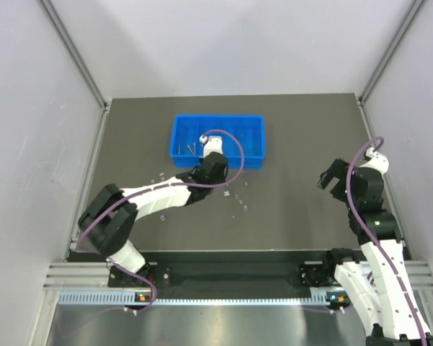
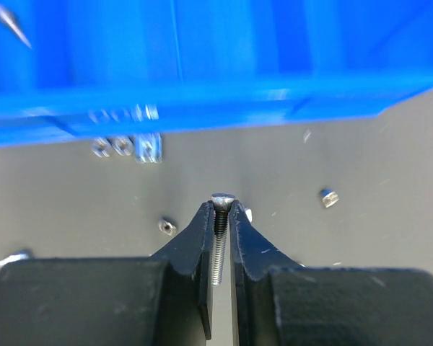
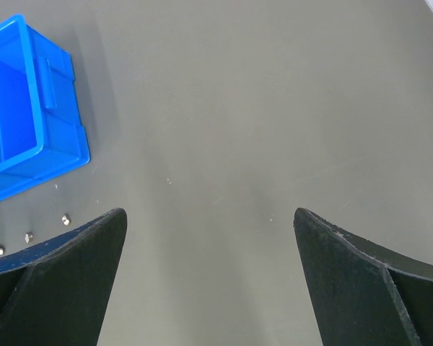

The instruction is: Sort the screws and nuts into containers

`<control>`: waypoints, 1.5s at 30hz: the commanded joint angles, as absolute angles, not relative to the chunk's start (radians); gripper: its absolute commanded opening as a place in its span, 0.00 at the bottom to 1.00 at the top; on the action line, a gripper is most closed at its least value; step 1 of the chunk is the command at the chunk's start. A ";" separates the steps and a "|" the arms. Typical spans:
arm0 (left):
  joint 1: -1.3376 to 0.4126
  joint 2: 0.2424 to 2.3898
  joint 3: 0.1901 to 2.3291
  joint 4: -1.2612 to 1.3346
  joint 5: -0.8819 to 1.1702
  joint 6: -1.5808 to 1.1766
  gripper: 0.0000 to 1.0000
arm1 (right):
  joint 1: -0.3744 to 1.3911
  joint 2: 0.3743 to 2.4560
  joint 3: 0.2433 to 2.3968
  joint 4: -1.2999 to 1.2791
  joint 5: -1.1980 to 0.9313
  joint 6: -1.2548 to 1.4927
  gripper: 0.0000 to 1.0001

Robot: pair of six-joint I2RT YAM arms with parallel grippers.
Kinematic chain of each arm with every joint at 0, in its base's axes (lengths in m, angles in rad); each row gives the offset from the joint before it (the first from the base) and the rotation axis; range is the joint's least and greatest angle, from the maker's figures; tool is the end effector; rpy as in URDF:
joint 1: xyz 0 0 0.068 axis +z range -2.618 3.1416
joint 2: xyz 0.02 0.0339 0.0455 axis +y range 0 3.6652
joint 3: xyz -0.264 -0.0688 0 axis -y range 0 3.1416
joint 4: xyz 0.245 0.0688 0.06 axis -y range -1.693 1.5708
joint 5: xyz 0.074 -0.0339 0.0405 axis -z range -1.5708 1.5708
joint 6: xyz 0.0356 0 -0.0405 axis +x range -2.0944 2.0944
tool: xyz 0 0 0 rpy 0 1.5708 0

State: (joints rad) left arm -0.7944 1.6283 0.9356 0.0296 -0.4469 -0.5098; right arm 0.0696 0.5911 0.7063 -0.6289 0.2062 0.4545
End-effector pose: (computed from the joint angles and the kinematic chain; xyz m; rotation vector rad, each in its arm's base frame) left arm 0.2532 -0.2358 0.2015 0.0692 2.1688 -0.2489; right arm 0.1323 0.0019 0.2949 0.5188 2.0084 0.1063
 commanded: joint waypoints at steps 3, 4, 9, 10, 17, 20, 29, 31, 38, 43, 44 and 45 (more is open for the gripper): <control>-0.721 1.479 0.962 0.031 -0.485 -0.463 0.02 | 0.075 0.587 0.709 -0.577 0.198 0.454 1.00; -0.695 1.471 0.974 0.031 -0.473 -0.456 0.02 | 0.075 0.591 0.707 -0.577 0.195 0.456 1.00; -0.509 1.506 1.018 0.076 -0.394 -0.427 0.03 | 0.075 0.598 0.693 -0.563 0.189 0.463 1.00; -0.499 1.522 1.038 0.086 -0.396 -0.401 0.03 | 0.075 0.600 0.693 -0.561 0.186 0.463 1.00; -0.401 1.696 1.169 0.113 -0.385 -0.345 0.03 | 0.075 0.612 0.701 -0.563 0.201 0.460 1.00; -0.374 1.776 1.216 0.114 -0.382 -0.331 0.03 | 0.075 0.618 0.712 -0.572 0.207 0.456 1.00; -0.362 1.761 1.269 0.061 -0.338 -0.304 0.29 | 0.075 0.617 0.738 -0.594 0.225 0.451 1.00; -0.362 1.735 1.262 0.049 -0.318 -0.310 0.51 | 0.075 0.618 0.739 -0.594 0.224 0.448 1.00; -0.364 1.530 1.154 -0.043 -0.235 -0.364 0.65 | 0.075 0.615 0.730 -0.601 0.225 0.449 1.00; -0.423 1.375 0.991 -0.043 0.043 -0.384 0.64 | 0.075 0.589 0.716 -0.601 0.233 0.448 1.00; -0.445 1.338 0.945 -0.048 0.052 -0.374 0.64 | 0.075 0.588 0.716 -0.600 0.233 0.451 1.00; -0.466 1.324 0.925 -0.054 0.054 -0.373 0.64 | 0.075 0.588 0.716 -0.600 0.232 0.449 1.00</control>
